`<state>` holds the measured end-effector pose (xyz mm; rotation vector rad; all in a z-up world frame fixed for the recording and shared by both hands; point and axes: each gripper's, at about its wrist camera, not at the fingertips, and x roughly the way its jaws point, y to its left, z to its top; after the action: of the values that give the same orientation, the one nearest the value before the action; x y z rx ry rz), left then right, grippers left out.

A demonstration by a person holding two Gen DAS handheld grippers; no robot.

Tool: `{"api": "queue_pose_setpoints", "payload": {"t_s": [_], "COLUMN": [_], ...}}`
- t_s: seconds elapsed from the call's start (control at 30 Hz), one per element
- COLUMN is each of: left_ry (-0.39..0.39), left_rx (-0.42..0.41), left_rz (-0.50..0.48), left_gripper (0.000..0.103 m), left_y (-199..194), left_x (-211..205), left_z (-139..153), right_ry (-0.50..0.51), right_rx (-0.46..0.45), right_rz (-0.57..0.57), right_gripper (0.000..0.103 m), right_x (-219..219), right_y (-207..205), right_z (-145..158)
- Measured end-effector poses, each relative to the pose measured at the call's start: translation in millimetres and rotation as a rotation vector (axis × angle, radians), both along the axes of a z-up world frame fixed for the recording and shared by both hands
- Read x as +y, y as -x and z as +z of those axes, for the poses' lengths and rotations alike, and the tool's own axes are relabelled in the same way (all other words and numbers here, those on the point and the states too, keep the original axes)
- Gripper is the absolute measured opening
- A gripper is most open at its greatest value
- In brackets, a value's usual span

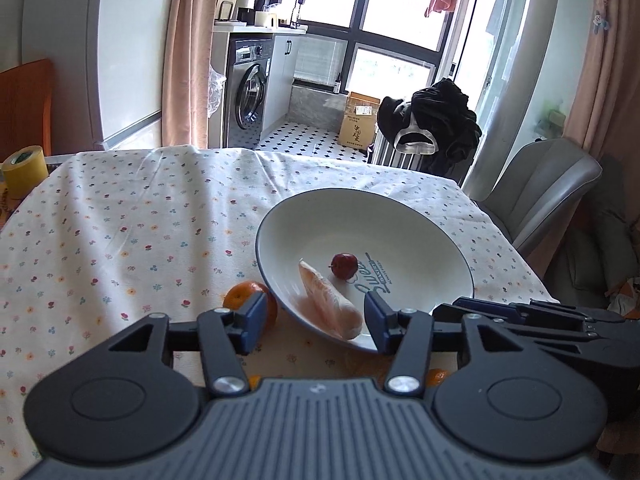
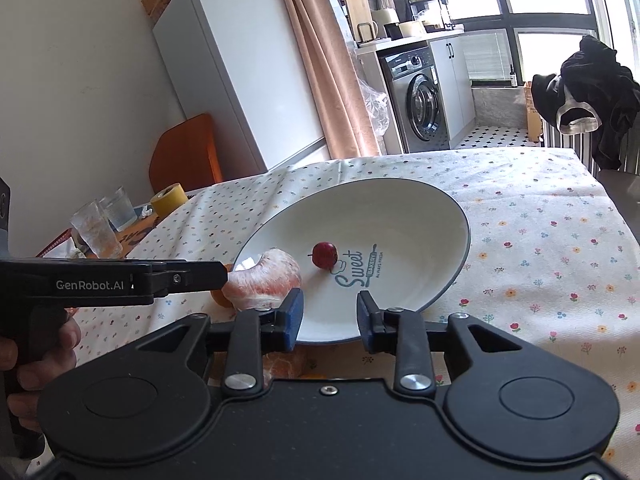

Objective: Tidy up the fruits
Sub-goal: 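Carry the pomelo segment into the white bowl and release while the right tool drops the red fruit there, then grasp a small tangerine with the left tool while the right tool grasps the large orange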

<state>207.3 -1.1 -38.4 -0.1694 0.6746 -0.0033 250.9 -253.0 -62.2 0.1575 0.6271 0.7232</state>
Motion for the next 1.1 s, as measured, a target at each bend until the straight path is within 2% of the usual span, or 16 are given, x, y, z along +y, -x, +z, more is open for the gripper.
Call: {"api": "queue_pose_setpoints", "payload": {"t_s": [0.27,0.47,0.6,0.8,0.97,1.1], "left_ry": [-0.018,-0.012,-0.006,0.002,-0.001,0.015], "left_rx": [-0.017,-0.024,-0.029,-0.032,-0.030,-0.024], "left_rz": [0.020,0.041,0.052,0.074,0.086,0.088], "left_gripper": [0.073,0.077,0.077,0.082,0.083,0.083], "left_y": [20.5,37.4,47.8,67.8,80.4,87.3], "left_x": [2.4,9.0,11.7,17.4,18.7,20.3], "left_z": [0.6,1.7,2.0,-0.4,-3.8,-8.7], "right_ry": [0.006,0.011,0.015,0.017,0.020,0.027], "right_rx": [0.004,-0.018,-0.024,-0.042,-0.058,-0.063], "right_rz": [-0.016,-0.016,-0.015,-0.006,-0.004,-0.003], "right_gripper": [0.038,0.049,0.052,0.068,0.086,0.094], "right_x": [-5.9,-8.9,-9.7,-10.7,-12.1,-12.9], "right_y": [14.1,27.9,36.0,49.1,59.8,65.6], "right_z": [-0.4,3.7,5.8,9.3,10.8,10.9]}}
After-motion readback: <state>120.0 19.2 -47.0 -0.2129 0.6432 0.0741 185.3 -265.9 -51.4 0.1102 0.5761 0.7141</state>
